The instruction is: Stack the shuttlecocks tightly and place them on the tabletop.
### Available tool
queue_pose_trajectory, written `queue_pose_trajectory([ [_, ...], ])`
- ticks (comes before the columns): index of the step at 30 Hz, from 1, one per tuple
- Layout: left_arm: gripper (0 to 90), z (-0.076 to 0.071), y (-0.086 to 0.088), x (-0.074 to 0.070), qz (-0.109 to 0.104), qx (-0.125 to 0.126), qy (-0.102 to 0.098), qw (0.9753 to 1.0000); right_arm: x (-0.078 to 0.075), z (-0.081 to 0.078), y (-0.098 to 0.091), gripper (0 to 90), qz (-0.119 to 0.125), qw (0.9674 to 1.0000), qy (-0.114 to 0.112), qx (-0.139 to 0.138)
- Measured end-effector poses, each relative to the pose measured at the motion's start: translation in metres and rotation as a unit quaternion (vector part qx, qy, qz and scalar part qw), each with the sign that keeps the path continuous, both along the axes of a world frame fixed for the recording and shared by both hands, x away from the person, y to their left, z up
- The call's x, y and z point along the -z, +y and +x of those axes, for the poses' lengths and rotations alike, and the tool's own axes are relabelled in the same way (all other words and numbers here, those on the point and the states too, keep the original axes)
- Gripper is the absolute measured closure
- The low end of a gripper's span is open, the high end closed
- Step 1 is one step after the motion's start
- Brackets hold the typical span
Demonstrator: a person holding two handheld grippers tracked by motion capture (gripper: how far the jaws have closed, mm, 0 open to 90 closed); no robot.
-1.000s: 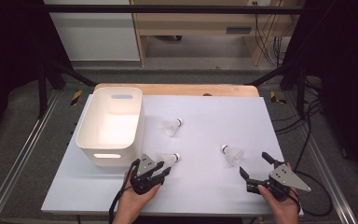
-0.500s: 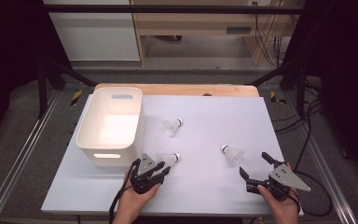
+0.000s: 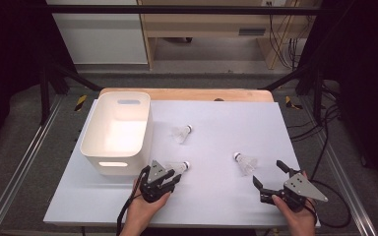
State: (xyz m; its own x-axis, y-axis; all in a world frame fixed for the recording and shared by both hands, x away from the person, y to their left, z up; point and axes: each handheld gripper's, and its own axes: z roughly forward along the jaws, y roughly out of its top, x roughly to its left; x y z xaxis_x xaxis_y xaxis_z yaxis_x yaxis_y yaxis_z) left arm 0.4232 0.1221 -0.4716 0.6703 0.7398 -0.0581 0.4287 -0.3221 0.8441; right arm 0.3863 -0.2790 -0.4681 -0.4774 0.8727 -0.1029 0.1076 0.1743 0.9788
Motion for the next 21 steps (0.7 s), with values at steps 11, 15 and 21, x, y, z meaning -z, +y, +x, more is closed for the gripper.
queue_pose_trajectory([
  [11,69.3,0.0007,0.0002,0.0013,0.002,0.001,0.001,1.0,0.0001,0.0001,0.0002,4.1,-0.002,1.0,-0.001,-0.001],
  [15,69.4,0.001,0.0005,0.0013,0.002,0.001,0.001,1.0,0.0,0.0,0.0005,4.1,-0.003,1.0,0.0,-0.001],
  [21,70.6,0.0002,0.0,0.0018,0.004,0.001,0.0,1.0,0.0001,0.0,0.0009,4.1,-0.003,1.0,0.001,-0.001],
])
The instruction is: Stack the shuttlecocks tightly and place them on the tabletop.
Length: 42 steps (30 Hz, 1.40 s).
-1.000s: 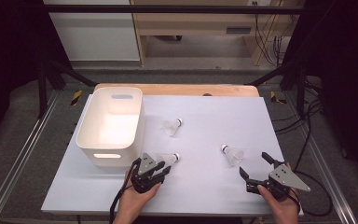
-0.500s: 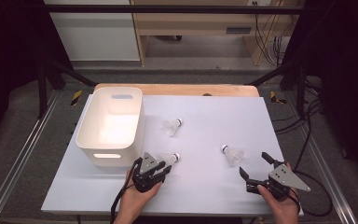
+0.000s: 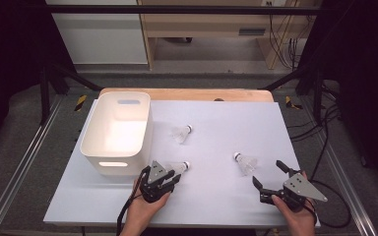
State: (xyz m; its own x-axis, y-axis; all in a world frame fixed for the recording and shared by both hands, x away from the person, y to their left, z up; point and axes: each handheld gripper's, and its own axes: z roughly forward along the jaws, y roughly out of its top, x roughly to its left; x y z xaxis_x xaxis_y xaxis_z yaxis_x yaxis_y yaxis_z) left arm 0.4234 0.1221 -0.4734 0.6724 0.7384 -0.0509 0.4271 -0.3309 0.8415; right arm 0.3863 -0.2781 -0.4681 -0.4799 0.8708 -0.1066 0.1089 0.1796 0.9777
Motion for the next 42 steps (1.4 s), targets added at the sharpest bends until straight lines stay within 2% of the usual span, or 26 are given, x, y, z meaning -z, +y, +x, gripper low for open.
queue_pose_trajectory([
  [42,72.5,0.0069,-0.0084,0.0063,0.012,0.002,0.003,0.9999,0.0007,0.0002,0.0002,4.0,-0.001,1.0,0.003,0.0],
])
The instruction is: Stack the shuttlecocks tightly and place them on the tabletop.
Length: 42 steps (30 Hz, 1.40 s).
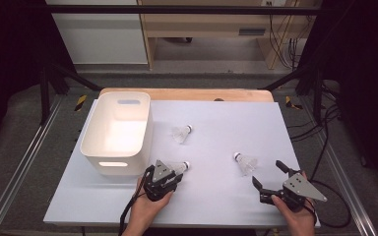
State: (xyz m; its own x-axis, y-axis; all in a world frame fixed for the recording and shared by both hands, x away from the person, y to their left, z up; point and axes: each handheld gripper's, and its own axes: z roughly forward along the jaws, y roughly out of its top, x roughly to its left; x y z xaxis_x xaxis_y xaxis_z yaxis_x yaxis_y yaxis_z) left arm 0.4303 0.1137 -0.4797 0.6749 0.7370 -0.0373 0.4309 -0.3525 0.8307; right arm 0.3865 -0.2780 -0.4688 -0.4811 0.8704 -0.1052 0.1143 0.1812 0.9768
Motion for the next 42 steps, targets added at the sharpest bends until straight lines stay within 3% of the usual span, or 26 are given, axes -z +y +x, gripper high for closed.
queue_pose_trajectory([
  [9,72.9,0.001,-0.002,0.0,0.0,0.0,-0.001,1.0,0.0,0.0,0.0,4.0,0.0,1.0,0.001,0.0],
  [27,82.5,0.003,-0.007,-0.001,0.007,-0.003,-0.016,0.9998,0.0,0.0,0.0,4.1,0.001,1.0,0.0,-0.001],
  [42,88.4,0.006,-0.003,-0.011,0.023,-0.031,-0.059,0.9975,0.0,0.0,0.001,4.0,0.0,1.0,0.001,-0.002],
])
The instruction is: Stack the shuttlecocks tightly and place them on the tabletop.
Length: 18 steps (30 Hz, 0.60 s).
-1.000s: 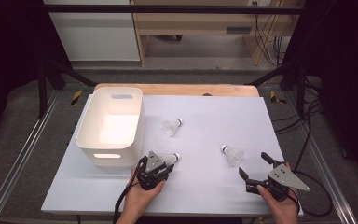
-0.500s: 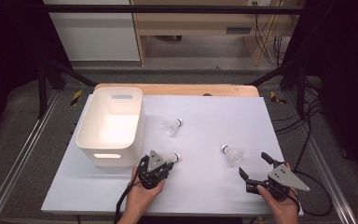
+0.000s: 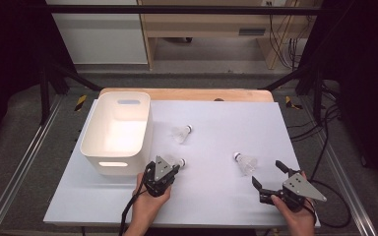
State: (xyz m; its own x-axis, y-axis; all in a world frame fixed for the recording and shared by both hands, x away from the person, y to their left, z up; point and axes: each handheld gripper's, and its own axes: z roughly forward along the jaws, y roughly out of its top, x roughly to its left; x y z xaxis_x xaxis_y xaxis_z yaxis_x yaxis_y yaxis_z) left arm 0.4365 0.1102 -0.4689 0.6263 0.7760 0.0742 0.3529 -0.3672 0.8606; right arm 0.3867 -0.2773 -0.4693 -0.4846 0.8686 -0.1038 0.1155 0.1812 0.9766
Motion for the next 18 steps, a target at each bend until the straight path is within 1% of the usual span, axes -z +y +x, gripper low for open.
queue_pose_trajectory([
  [7,88.4,0.01,-0.004,-0.004,0.009,-0.022,-0.014,0.9996,0.0,0.0,0.0,4.1,0.0,1.0,0.001,-0.001],
  [10,88.4,0.014,-0.007,-0.003,0.013,-0.027,-0.014,0.9995,0.001,0.001,0.0,4.1,-0.001,1.0,0.0,-0.002],
  [13,88.4,0.016,-0.009,-0.002,0.032,-0.032,-0.022,0.9988,0.001,0.001,0.001,4.1,-0.001,1.0,0.0,-0.002],
  [15,88.4,0.016,-0.009,-0.001,0.038,-0.032,-0.02,0.9985,0.001,0.001,0.0,4.0,0.001,1.0,0.002,-0.002],
  [18,88.4,0.015,-0.008,0.0,0.043,-0.034,-0.017,0.9984,0.001,0.001,0.0,4.1,0.003,1.0,0.003,-0.002],
])
